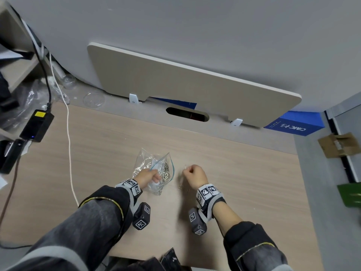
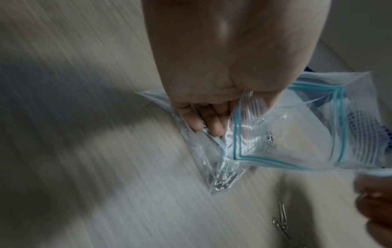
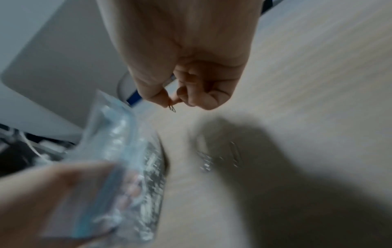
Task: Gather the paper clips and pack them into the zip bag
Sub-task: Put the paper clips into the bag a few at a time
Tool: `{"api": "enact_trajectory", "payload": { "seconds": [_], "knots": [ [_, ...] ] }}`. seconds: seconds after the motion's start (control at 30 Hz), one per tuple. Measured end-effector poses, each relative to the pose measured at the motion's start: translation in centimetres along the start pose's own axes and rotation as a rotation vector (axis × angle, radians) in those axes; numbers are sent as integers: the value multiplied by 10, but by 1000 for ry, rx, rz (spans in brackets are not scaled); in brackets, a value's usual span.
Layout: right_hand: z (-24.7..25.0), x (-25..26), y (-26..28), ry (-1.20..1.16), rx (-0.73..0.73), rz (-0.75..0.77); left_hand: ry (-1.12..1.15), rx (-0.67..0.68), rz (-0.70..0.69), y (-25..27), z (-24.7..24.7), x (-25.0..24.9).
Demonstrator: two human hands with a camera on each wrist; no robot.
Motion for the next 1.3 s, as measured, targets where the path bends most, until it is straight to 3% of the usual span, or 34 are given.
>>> {"api": "enact_trajectory", "payload": {
  "seconds": [0.13,0.3,0.5,0.57,0.63,0.73,0.93,1.3],
  "knots": [
    [0,35,1,-113,-39,110,0,-8,18,1,-1,0],
    [-21,51,6,72,51,130,-10,-4,14,3,-1,-2],
    [-6,36,12,-56,-253,57,2,4,6,1,0,2],
    [1,17,10,46,-185,-63,4,3,1,1,0,2],
    [4,-5,14,215,-20,-176,16,-4,-4,3,-1,1],
    [-1,-29,23,342,107,-263,1,0,-11,4,-1,-1],
    [-20,-35,19,409,15,-222,-16,-2,-27,5,-1,1],
    [-24,-42,10,523,-17,-60,-42,-2,-17,3,-1,3]
  ]
}}
Point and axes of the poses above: each hand's wrist, its own y-axis away from the middle knuckle, its own z-axis out of the back of the hand, x = y × z, the point moved 1 cm from there along -y, towards the middle knuckle, and after that the axes turned 1 degree about -y, right-handed, at the moved point
